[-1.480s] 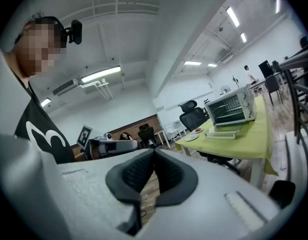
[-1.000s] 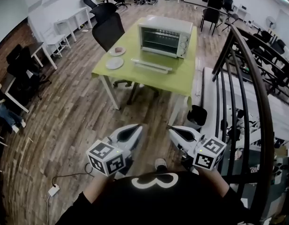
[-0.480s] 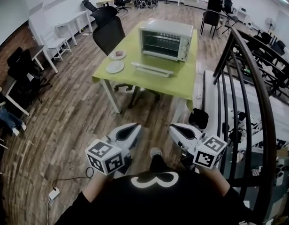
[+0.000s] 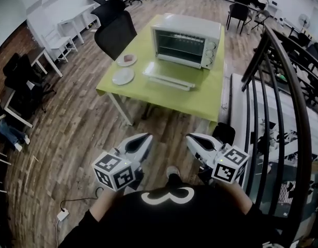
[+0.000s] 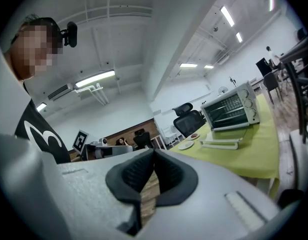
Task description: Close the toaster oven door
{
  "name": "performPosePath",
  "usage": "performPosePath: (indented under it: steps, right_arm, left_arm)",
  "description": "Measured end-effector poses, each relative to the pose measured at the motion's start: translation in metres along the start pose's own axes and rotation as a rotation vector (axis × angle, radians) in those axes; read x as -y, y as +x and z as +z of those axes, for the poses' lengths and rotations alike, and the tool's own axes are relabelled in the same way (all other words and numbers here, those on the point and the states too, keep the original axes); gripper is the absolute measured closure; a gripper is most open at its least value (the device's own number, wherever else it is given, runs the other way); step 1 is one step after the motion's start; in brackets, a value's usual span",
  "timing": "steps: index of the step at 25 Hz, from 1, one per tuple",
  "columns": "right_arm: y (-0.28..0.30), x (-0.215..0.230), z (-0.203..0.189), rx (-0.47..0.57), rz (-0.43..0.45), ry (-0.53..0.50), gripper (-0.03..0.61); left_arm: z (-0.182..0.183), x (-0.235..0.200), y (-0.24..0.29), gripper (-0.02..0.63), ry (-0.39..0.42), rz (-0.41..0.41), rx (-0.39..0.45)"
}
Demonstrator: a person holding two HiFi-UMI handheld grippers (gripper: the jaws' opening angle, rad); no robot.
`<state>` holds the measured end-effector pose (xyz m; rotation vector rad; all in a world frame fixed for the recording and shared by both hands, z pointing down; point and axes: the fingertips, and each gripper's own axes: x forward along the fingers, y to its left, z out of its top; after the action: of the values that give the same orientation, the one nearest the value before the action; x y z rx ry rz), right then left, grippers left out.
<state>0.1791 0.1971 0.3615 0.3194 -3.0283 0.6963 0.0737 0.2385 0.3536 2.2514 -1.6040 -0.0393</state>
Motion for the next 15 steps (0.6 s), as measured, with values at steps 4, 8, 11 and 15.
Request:
performPosePath:
  steps: [4, 8, 11, 15]
  right_arm:
    - [0.033, 0.060, 0.018, -0.023, -0.012, 0.028, 0.577]
    - [0.061, 0.118, 0.034, -0.045, -0.028, 0.050, 0.577]
    - [0.079, 0.157, 0.050, -0.053, -0.035, 0.055, 0.575]
    - [0.095, 0.190, 0.063, -0.059, -0.047, 0.032, 0.575]
  left_arm:
    - [0.012, -0.038, 0.057, 0.602, -0.021, 0.000, -0.032]
    - [0.026, -0.077, 0.113, 0.601, -0.035, 0.000, -0.057]
    - [0.036, -0.104, 0.151, 0.601, -0.035, 0.006, -0.074]
    - [0.044, -0.127, 0.180, 0.601, -0.032, 0.009, -0.075]
